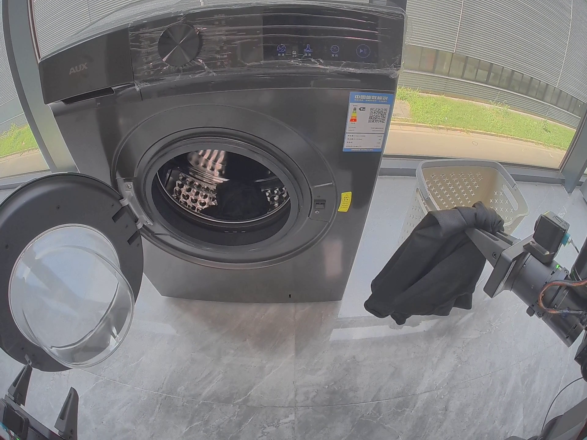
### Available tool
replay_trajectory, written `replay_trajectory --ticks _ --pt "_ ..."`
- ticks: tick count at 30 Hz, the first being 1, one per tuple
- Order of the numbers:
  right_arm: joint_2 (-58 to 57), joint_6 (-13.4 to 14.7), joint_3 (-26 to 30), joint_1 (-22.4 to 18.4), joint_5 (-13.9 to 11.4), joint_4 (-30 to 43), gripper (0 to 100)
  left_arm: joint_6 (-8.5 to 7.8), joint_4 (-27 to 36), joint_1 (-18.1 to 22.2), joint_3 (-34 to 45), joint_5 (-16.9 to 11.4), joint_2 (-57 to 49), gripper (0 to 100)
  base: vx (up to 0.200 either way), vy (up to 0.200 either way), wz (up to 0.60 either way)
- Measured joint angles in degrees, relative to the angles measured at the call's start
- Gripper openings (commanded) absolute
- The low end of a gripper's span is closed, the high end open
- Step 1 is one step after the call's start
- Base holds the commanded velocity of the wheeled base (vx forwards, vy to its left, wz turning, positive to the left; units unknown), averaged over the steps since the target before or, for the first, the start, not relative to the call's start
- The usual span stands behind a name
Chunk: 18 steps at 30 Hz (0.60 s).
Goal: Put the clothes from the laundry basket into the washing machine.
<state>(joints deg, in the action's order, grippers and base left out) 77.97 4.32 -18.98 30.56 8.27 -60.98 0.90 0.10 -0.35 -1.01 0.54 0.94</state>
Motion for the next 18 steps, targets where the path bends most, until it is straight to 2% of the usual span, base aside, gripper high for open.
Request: replay_trajectory --ticks 1,10,18 --pt "0.0 0.0 0.0 0.0 -0.01 0.02 0 0.0 0.0 0.0 0.0 -0.02 0.0 100 -0.2 0.0 0.0" --pt "0.0 0.0 0.0 0.0 0.0 0.0 0 0.05 0.0 0.02 0.0 -0.02 0.02 100 0.0 0.0 0.0" --pt "0.11 0.0 0.13 0.0 -0.09 0.0 0 0.07 0.0 0.0 0.0 -0.02 0.02 100 0.0 0.2 0.0"
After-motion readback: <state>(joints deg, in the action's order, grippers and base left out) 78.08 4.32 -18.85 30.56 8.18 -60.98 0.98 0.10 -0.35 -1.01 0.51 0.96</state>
